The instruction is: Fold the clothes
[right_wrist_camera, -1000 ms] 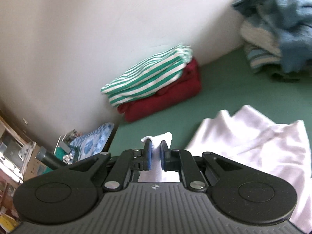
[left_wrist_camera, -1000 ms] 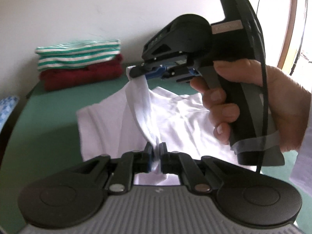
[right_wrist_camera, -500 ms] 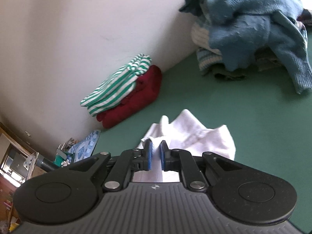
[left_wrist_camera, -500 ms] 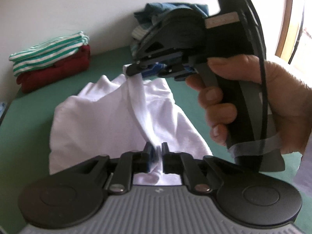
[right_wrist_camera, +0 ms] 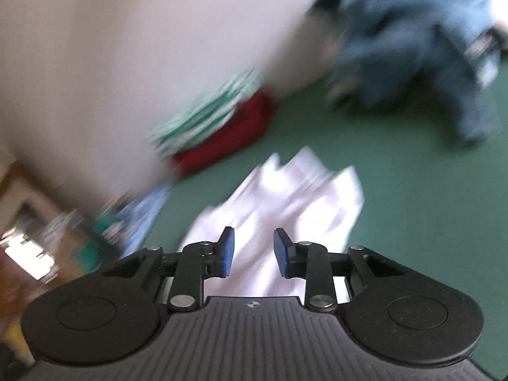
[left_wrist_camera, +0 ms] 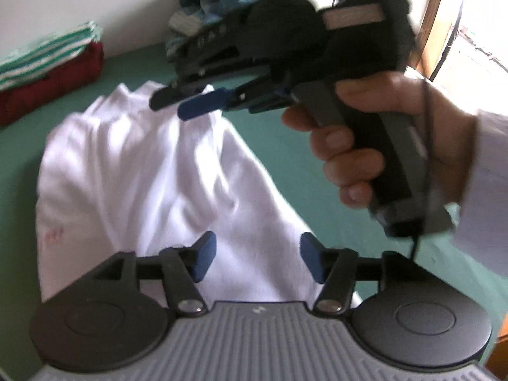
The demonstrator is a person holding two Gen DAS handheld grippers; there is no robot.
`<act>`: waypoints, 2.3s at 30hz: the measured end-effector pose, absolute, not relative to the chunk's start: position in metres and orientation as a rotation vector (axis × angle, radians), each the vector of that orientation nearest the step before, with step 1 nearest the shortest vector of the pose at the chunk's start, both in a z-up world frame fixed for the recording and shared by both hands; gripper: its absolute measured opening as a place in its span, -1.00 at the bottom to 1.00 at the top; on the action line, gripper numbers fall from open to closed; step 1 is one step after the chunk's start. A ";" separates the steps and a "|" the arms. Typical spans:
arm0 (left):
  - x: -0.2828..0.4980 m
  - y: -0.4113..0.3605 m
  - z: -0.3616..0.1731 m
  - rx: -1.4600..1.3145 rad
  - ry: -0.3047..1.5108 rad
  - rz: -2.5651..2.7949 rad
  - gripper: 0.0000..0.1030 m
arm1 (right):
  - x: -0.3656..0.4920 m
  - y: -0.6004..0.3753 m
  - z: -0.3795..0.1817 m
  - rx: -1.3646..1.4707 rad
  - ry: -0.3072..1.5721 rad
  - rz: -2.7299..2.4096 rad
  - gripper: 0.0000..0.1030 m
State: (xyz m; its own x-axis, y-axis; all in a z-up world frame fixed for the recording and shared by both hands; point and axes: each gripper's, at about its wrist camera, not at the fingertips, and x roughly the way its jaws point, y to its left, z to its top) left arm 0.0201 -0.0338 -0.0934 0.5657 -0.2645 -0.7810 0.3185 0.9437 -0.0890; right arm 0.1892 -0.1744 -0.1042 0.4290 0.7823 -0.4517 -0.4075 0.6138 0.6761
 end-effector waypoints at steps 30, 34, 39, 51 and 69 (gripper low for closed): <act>-0.159 0.094 -0.098 -0.083 1.017 -0.148 0.33 | 0.092 -0.179 -0.105 0.340 0.833 0.545 -0.97; -0.173 0.097 -0.096 -0.079 0.992 -0.210 0.45 | 0.077 -0.175 -0.090 0.291 0.792 0.474 -0.88; -0.196 0.112 -0.091 -0.070 0.974 -0.255 0.57 | 0.054 -0.166 -0.070 0.224 0.740 0.422 -0.35; -0.223 0.160 -0.103 -0.258 1.009 -0.383 0.38 | -0.012 -0.095 -0.096 0.220 0.943 0.620 -0.20; -0.277 0.170 -0.122 -0.510 1.012 -0.095 -0.16 | -0.022 -0.112 -0.110 0.291 0.888 0.692 -0.14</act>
